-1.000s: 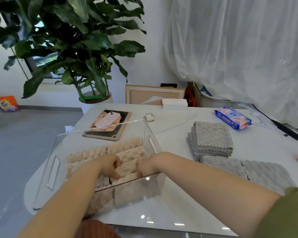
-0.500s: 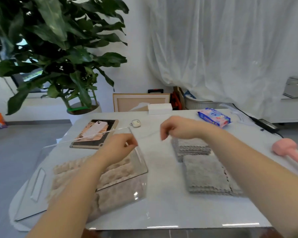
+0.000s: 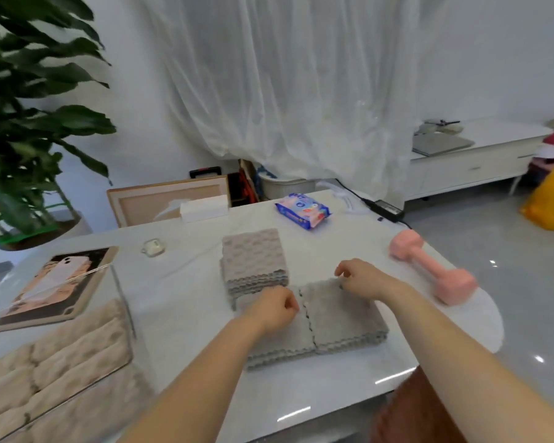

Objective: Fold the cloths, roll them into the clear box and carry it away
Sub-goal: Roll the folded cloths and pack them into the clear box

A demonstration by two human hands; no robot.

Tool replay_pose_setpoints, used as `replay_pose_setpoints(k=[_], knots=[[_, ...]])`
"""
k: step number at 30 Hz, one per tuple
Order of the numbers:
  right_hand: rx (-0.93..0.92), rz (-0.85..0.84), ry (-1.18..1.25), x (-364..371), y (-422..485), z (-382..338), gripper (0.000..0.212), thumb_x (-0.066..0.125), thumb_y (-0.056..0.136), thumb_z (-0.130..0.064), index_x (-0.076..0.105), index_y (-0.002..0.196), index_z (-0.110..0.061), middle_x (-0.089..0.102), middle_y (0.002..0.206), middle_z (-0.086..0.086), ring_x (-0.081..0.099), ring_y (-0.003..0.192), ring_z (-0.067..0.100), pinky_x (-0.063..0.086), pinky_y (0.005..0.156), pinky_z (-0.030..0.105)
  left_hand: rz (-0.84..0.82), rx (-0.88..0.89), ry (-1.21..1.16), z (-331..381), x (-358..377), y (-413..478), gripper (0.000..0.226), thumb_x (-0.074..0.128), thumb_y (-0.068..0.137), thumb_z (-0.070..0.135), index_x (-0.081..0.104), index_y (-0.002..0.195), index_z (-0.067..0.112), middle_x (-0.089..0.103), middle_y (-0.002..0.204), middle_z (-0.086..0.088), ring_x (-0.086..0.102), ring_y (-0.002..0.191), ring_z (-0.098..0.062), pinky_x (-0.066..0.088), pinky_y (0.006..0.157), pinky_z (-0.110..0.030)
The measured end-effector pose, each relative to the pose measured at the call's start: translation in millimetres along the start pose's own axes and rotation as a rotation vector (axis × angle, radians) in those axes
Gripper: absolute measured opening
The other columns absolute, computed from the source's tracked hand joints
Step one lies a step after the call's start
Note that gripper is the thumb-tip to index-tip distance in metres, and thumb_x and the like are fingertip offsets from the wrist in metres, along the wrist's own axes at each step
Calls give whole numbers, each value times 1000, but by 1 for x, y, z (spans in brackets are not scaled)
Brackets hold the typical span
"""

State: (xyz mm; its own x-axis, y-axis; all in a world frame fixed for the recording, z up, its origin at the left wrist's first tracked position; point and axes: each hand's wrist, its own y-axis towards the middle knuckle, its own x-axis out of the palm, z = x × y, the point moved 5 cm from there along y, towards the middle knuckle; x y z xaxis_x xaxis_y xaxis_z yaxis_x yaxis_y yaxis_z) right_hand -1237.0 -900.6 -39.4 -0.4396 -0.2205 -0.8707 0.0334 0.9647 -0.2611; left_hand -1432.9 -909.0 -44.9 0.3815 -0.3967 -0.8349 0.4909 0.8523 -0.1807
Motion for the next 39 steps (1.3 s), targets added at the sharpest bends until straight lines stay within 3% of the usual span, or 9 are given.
replay_pose_setpoints(k=[4,7,10,15,22,25,28,37,39], knots=[[195,91,250,21,-1,63,55,63,87,-32,45,132,-7,49,127,17,53,114,30,41,94,32,97,-58,8,14,34,38,30,59,90,19,57,115,3,55,118,-15,54,109,-29,38,89,-28],[139,78,419,29,-8,70,19,72,80,-31,61,86,-15,59,80,0,55,74,15,43,66,29,146,-61,133,15,40,61,63,62,88,37,37,139,10,39,139,-9,36,129,-28,30,107,-33],[29,71,499,23,-10,67,26,77,70,-19,51,67,-20,50,68,-5,45,63,10,36,58,26,105,-13,306,25,46,80,74,63,83,46,29,144,20,46,137,-4,35,131,-25,22,112,-41],[34,-88,728,22,-12,67,34,70,70,0,49,92,-14,54,93,6,50,74,16,41,62,26,61,166,270,34,41,87,28,69,76,36,59,94,17,51,88,0,52,93,-24,34,71,-31],[12,-263,715,21,-18,58,30,67,83,-10,65,113,-9,68,111,11,65,102,23,53,86,35,99,66,-518,26,25,54,18,77,74,13,62,84,12,60,79,-1,56,66,-9,46,58,-21],[-2,-237,939,17,-17,52,22,62,88,-7,66,109,-11,70,104,7,67,97,21,54,87,35,277,-57,-861,16,20,44,39,84,68,26,63,98,11,69,94,-7,67,84,-15,56,73,-30],[-21,-275,1114,17,-16,45,19,58,90,-6,65,106,-15,70,103,4,67,95,19,52,90,36,146,-213,-1328,12,36,36,46,73,77,34,62,117,14,69,113,-8,66,104,-22,52,91,-40],[-13,-388,1327,22,-14,45,28,50,94,-2,60,117,-14,68,113,7,66,98,20,50,91,37,40,-234,-1074,10,36,27,53,72,75,38,52,121,20,68,115,2,62,111,-19,46,102,-42],[-33,-388,1390,19,-12,47,30,50,92,2,61,117,-11,70,109,8,68,92,20,53,86,36,-21,-248,-1236,9,39,27,51,68,78,25,48,124,18,69,111,-2,67,100,-19,56,84,-32]])
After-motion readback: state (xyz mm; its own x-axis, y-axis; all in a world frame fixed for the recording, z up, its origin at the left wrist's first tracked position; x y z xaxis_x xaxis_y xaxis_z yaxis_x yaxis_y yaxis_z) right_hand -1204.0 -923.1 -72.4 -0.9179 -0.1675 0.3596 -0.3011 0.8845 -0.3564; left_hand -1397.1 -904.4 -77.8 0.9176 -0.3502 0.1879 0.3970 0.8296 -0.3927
